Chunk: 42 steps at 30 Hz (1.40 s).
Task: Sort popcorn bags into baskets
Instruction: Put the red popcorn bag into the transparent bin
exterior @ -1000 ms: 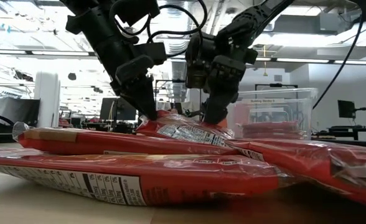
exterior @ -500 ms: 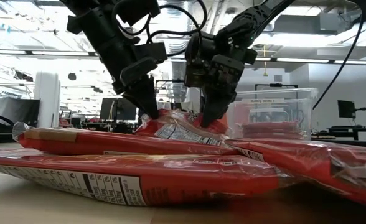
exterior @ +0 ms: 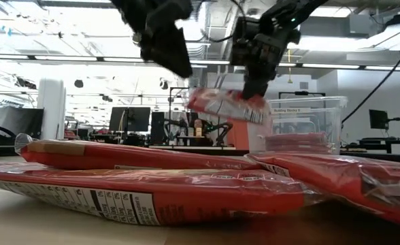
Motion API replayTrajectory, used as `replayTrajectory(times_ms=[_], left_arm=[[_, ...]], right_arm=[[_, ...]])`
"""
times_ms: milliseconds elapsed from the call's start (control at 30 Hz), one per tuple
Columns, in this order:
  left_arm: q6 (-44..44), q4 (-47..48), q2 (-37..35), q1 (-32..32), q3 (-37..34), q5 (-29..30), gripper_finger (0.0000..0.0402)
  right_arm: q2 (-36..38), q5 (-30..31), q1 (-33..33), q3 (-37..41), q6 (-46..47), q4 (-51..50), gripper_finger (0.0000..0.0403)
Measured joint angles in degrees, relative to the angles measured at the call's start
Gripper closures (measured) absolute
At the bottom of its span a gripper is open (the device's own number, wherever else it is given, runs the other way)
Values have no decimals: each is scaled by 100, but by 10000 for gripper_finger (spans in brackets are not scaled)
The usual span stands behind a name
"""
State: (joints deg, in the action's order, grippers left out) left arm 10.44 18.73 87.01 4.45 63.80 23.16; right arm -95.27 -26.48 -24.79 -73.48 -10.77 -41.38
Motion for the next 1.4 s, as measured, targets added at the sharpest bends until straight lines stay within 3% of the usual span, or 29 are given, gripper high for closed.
replayTrajectory(times_ms=[267, 533, 833, 1167, 1400], left_arm=[[-533, 530, -60, -7, 865, 571, 218], [-633, 668, -57, -60, 916, 812, 209], [-552, 749, -55, -186, 914, 811, 209], [-530, 764, -53, -317, 914, 737, 209], [-528, 916, -53, -392, 910, 708, 209]], right_arm=[[1296, 321, -1331, -3, -118, -334, 381], [2164, 1201, -2781, -322, -597, -962, 394], [1480, 1293, -3686, -329, -1360, -2198, 374], [678, 1234, -3570, -329, -1876, -2416, 364], [280, 1778, -3480, -329, -1935, -2354, 356]])
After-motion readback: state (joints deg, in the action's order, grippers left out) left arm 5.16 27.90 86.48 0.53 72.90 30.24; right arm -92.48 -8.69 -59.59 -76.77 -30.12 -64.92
